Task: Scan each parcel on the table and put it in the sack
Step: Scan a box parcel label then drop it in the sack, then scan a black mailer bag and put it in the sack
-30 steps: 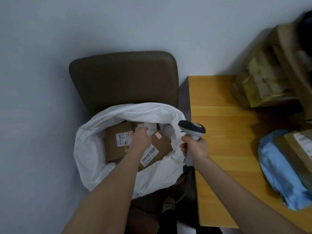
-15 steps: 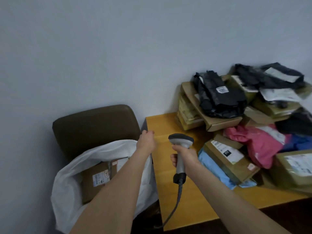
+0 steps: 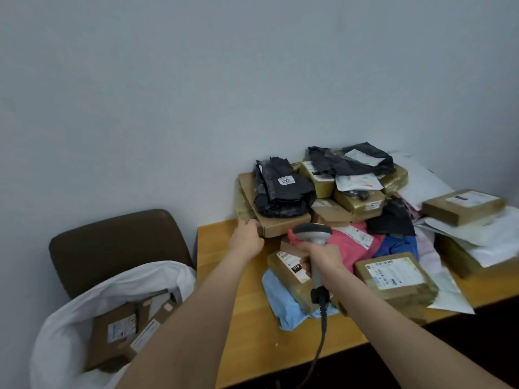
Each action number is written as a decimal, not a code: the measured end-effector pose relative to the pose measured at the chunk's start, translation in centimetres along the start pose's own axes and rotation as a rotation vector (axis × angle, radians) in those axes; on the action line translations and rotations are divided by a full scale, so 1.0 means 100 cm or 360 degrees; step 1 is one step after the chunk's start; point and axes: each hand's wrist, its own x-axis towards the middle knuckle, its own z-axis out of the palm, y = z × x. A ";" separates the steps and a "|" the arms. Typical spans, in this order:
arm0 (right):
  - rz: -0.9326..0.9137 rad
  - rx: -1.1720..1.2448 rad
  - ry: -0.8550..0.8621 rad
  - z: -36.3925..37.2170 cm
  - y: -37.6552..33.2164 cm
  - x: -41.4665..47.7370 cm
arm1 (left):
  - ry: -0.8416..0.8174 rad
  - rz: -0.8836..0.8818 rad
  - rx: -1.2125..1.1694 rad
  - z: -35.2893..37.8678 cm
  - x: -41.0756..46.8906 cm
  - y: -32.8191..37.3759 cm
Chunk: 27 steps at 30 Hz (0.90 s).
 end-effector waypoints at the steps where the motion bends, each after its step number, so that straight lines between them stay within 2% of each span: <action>1: -0.0019 0.0009 0.0024 -0.010 -0.007 0.004 | 0.0012 0.0012 -0.0010 0.000 0.002 0.009; 10: -0.0201 0.0014 0.0090 -0.038 -0.073 0.079 | 0.0187 -0.0064 -0.0343 -0.004 0.080 0.050; 14: -0.0199 0.0092 0.0089 -0.029 -0.090 0.132 | 0.0159 -0.0120 -0.0602 0.001 0.143 0.056; 19: -0.0145 0.0196 0.0093 -0.017 -0.101 0.188 | 0.0024 -0.0369 -0.0755 0.013 0.203 0.060; 21: -0.0122 0.0229 0.0107 -0.016 -0.104 0.203 | -0.0017 -0.0439 -0.0923 0.015 0.216 0.064; 25: -0.0141 0.0257 0.0113 -0.018 -0.111 0.220 | 0.0009 -0.0355 -0.1397 -0.007 0.226 0.064; 27: -0.0153 0.0307 0.0097 -0.018 -0.115 0.224 | -0.0084 -0.0328 -0.1558 -0.030 0.220 0.056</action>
